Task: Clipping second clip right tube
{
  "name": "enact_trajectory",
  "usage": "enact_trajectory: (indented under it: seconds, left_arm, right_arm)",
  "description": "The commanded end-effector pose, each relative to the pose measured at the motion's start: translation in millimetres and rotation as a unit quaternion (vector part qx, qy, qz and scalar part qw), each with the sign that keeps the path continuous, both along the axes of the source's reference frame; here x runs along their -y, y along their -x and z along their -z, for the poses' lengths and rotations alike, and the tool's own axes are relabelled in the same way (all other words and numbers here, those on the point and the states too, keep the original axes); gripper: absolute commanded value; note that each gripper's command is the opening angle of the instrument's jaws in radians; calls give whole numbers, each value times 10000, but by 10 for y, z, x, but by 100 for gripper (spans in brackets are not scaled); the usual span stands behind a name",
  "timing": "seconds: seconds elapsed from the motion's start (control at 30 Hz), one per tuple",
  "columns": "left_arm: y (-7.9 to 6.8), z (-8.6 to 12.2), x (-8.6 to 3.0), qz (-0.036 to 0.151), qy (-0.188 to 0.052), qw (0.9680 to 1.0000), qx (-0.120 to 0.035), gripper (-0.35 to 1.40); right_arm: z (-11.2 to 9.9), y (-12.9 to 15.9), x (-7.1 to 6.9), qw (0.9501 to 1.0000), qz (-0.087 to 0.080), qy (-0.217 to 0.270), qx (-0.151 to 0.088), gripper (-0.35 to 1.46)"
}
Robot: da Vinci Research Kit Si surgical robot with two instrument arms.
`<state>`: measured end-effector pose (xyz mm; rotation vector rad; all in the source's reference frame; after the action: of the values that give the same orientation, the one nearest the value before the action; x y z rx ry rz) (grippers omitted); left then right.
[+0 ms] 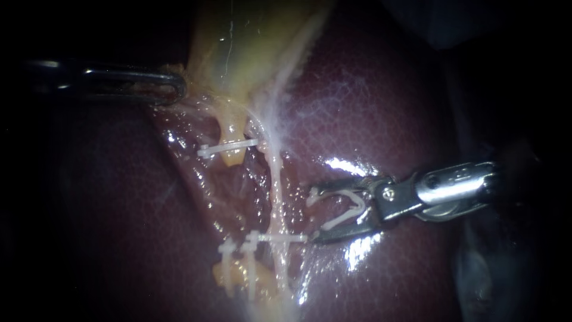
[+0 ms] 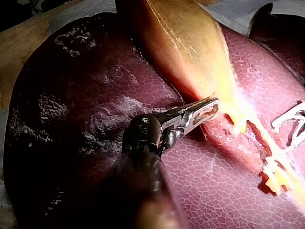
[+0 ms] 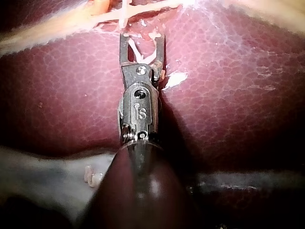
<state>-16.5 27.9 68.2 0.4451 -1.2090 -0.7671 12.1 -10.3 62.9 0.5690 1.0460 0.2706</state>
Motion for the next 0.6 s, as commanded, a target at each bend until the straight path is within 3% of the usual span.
enact_trajectory:
  seconds: [0.03, 0.17, 0.33, 0.6]
  left_arm:
    - [0, -1, 0, 0, 1, 10000, -1, -35]
    - [0, -1, 0, 0, 2, 10000, -1, -35]
    - [0, -1, 0, 0, 2, 10000, -1, -35]
    - [0, -1, 0, -1, 3, 10000, -1, -35]
  right_arm:
    - [4, 0, -1, 9998, -82, -168, 30, 45]
    - [13, 0, -7, 9968, -349, -716, 76, 45]
    - [20, -1, -11, 9878, -638, -1416, 95, 47]
    - [25, -6, -8, 9695, -822, -2310, 31, 47]
